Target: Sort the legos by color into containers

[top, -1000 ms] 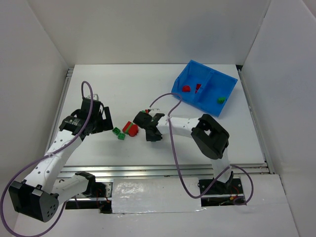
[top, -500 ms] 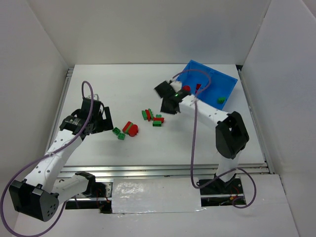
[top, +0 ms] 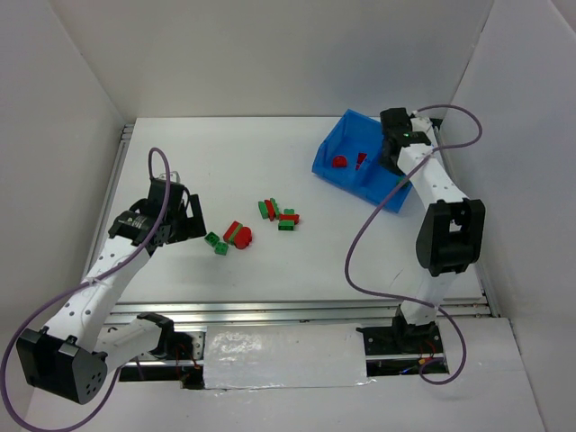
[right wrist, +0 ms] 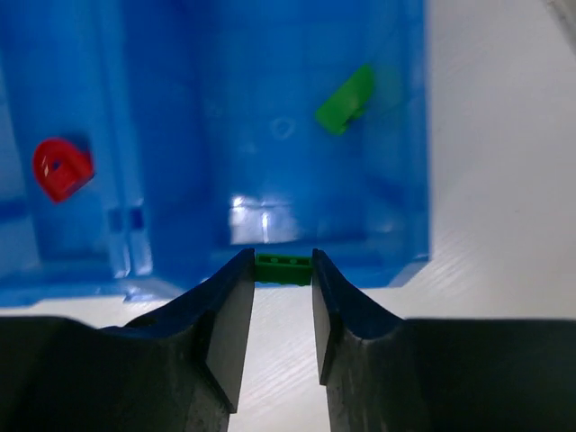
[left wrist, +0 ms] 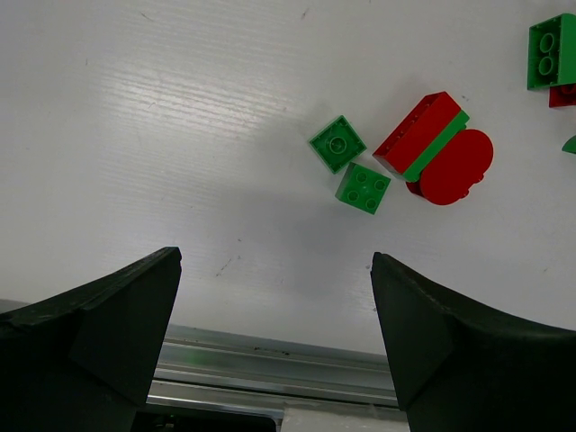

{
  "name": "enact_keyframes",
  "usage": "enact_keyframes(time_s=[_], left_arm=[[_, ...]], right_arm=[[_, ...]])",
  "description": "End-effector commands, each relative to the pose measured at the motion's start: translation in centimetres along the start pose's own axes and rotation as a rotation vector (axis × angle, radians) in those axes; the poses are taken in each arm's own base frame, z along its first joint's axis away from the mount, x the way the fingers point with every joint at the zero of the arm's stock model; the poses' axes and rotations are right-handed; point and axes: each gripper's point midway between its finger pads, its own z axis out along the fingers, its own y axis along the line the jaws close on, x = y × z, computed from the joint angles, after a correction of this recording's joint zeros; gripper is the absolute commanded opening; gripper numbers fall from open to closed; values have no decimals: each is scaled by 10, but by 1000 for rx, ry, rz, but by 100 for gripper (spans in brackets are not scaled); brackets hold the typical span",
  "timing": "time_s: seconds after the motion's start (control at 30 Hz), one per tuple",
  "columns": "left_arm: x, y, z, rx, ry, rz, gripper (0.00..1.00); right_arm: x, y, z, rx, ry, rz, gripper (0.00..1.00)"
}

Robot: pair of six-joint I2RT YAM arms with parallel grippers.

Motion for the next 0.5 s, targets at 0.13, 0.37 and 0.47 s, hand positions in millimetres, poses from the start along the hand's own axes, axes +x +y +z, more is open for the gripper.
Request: enact_keyframes(time_s=[0.13, 0.37, 0.47], left_arm=[[-2, -1, 1, -1, -14, -3, 100], [-1, 0, 5, -18, 3, 2, 99], [-1, 0, 6, -19, -1, -2, 99]], right_arm=[[-48, -25, 15, 88, -50, 23, 74], [-68, 1, -4, -35, -48, 17, 100], [-46, 54, -52, -236, -48, -76, 100]])
